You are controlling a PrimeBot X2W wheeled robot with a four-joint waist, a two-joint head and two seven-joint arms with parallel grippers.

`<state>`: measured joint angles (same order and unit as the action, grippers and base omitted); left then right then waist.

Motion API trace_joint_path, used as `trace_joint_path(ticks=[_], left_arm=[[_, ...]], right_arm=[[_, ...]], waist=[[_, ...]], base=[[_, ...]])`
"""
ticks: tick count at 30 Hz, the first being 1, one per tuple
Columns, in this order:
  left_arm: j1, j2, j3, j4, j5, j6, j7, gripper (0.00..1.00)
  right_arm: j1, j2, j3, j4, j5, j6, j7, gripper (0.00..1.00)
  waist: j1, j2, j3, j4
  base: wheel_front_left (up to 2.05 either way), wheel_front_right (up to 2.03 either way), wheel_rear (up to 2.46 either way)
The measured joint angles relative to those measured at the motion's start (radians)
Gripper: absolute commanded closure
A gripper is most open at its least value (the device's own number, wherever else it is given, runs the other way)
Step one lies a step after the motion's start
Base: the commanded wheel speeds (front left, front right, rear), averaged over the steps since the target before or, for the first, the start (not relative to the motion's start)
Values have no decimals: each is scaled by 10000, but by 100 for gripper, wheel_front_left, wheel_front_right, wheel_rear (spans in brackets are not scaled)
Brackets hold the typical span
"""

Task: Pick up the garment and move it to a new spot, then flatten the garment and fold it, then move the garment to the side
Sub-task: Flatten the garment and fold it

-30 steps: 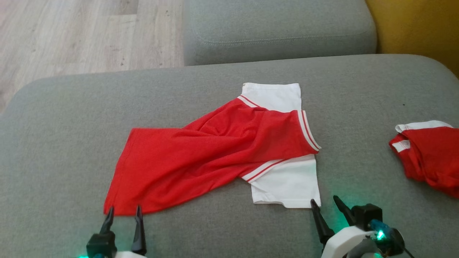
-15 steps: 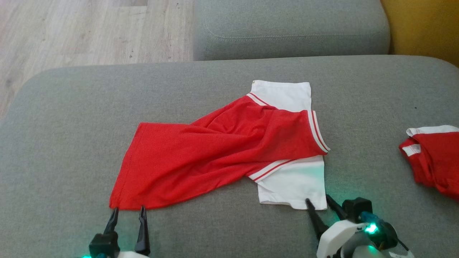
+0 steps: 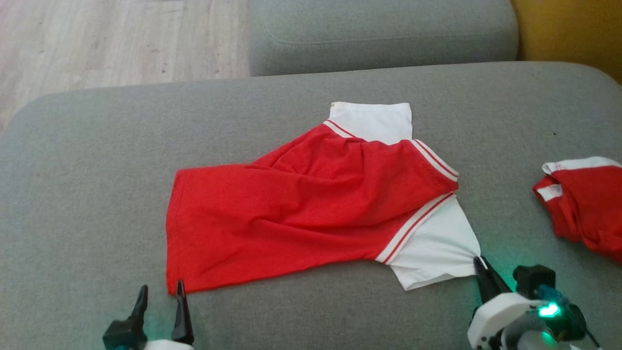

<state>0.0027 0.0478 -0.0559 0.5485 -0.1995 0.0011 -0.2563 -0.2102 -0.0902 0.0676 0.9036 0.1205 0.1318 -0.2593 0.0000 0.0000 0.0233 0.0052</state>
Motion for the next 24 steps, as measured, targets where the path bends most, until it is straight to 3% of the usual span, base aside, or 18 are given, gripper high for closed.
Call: trace_joint_path(ticks=[4, 12, 18, 19, 21, 24], left_arm=[[-138, -10, 125, 165, -318, -15, 0, 0], [-752, -13, -144, 1137, -1089, -640, 0, 0], [-1244, -15, -449, 2153, -1473, -616, -94, 2], [-1336, -12, -499, 2291, -1544, -617, -113, 30], [-1499, -10, -591, 2489, -1615, -637, -136, 100], [-1685, 17, -884, 2826, -1547, -876, -136, 100]], right_arm=[[293, -19, -121, -497, -96, 0, 0, 100], [290, 107, -121, -1037, -165, 0, 2, 100], [276, 115, -146, -1515, -163, -2, 13, 100], [276, 117, -148, -1597, -161, 0, 13, 100], [277, 121, -146, -1753, -96, -2, 13, 100], [278, 142, -128, -2151, 128, -2, 15, 100]], waist=[[0, 0, 161, -128], [0, 0, 514, -328], [0, 0, 605, -392], [0, 0, 600, -397], [0, 0, 580, -395], [0, 0, 504, -376]], base=[[0, 0, 0], [0, 0, 0], [0, 0, 0], [0, 0, 0], [0, 0, 0], [0, 0, 0]])
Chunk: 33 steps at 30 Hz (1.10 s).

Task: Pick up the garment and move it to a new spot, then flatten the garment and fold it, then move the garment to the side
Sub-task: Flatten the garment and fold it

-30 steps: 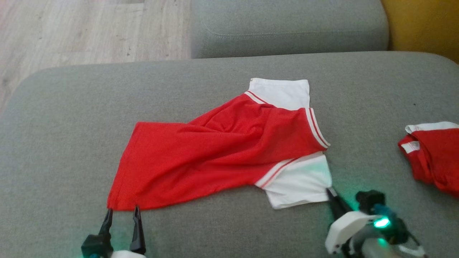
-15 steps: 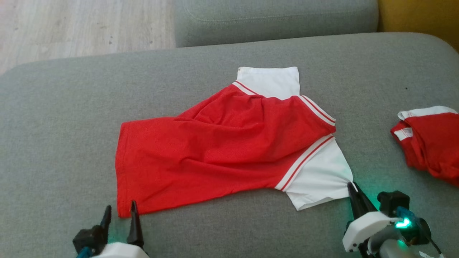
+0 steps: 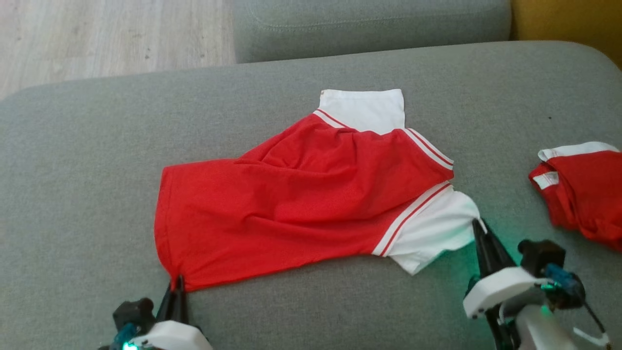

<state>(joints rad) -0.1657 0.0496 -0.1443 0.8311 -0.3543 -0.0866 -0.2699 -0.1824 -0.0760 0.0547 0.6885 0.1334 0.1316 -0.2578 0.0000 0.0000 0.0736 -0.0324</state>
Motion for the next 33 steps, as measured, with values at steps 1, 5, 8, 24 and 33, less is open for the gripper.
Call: trace_joint_path(ticks=[1, 5, 8, 24, 33], left_arm=[[-39, 10, -58, 27, 40, -33, 0, 100], [-157, 67, -90, -416, 395, -205, 142, 100], [-409, 276, -17, -1365, 652, -297, 148, 100], [-5058, 3152, -932, -5505, 688, -458, 974, 100], [-5935, 3216, -1313, -5501, 395, -458, 1632, 100]], right_arm=[[-1, 0, 0, -215, 92, 0, 0, 100], [-23, 10, 52, -1137, 696, 0, 0, 100], [-257, -27, 96, -1848, 1369, 0, 0, 100], [-5445, -2261, 790, -4821, 4276, 0, 548, 100], [-7266, -2525, 1346, -4015, 4025, 0, 1308, 100]], waist=[[0, 0, -37, 13], [1, 0, -268, 89], [0, 0, -519, 162], [-1, 0, -1598, 471], [-1, 0, -1011, 485]], base=[[0, 0, 0], [0, 0, 0], [0, 0, 0], [0, 0, 0], [0, 0, 0]])
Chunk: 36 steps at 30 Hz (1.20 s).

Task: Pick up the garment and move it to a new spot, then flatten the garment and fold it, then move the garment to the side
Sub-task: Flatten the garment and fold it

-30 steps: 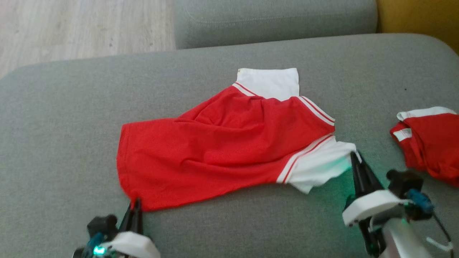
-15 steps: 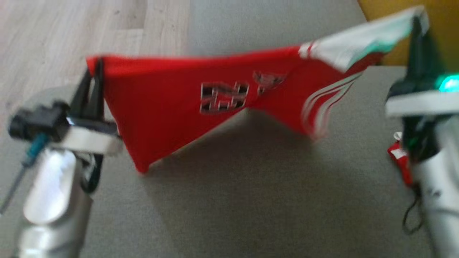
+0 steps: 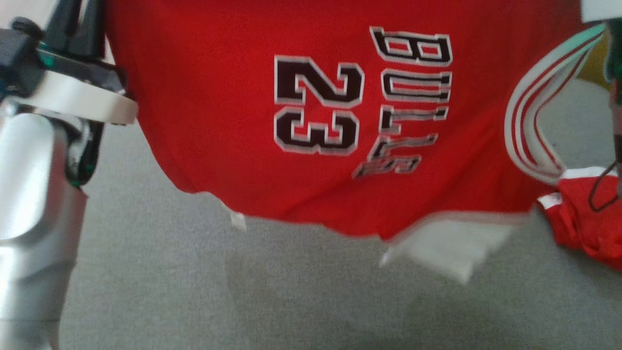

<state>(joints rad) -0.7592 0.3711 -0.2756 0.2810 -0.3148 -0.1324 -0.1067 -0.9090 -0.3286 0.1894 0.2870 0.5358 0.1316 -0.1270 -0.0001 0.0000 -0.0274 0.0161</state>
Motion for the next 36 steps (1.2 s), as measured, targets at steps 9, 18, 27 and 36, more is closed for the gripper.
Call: trace_joint_path(ticks=[9, 18, 27, 36], left_arm=[[-2360, -389, 2, 2397, 366, 504, -713, 100], [-4569, -959, 211, 3438, 706, 828, -1511, 100], [-1684, -1436, 1097, 2819, 765, 968, -1511, 100], [2681, -2855, 2220, 3965, 341, 694, -1498, 100]], right_arm=[[-2708, 360, -180, 2857, -826, 0, -727, 100], [-4822, 761, -773, 4044, -1300, 0, -1289, 100], [-1822, 763, -276, 3237, -176, 0, -1296, 100], [3737, 951, 945, 2895, 1918, 0, -1287, 100]], waist=[[4, -1, 1675, -4], [6, -1, 3254, -296], [3, -1, 3654, -758], [-1, 0, 3330, -1007]], base=[[0, 0, 0], [0, 0, 0], [0, 0, 0], [0, 0, 0]])
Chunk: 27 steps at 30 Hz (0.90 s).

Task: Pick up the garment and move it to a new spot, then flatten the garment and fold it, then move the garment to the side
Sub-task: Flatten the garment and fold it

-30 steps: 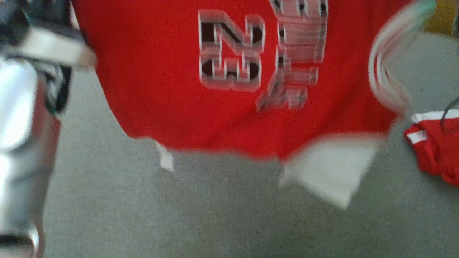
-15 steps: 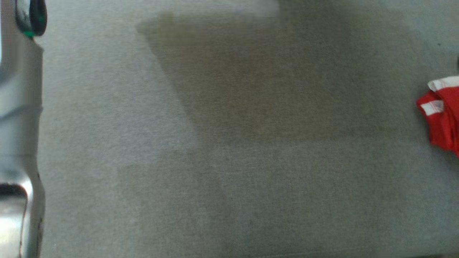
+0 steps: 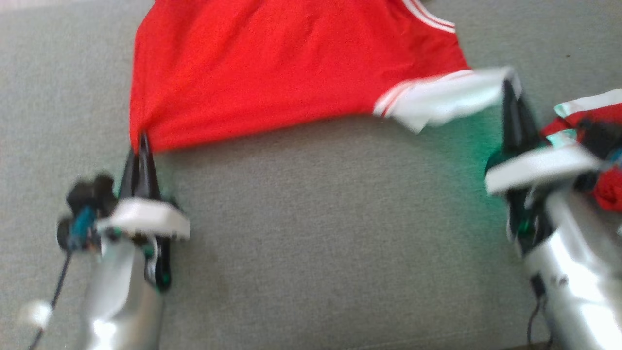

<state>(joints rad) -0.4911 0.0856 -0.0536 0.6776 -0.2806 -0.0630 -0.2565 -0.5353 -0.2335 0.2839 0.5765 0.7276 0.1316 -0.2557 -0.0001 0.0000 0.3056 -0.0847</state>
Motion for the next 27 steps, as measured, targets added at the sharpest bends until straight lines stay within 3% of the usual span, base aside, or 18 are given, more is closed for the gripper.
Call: trace_joint_path(ticks=[12, 27], left_arm=[[2941, -477, 1166, -201, 286, -412, 0, 100], [5247, -479, 460, -836, -270, -600, 0, 100]], right_arm=[[3249, 59, 288, -441, 1081, 0, 4, 100], [6009, -25, -15, -1695, 1511, 0, 593, 100]], waist=[[-2, 0, -1541, -274], [-1, 0, -2869, -299]], base=[[0, 0, 0], [0, 0, 0]])
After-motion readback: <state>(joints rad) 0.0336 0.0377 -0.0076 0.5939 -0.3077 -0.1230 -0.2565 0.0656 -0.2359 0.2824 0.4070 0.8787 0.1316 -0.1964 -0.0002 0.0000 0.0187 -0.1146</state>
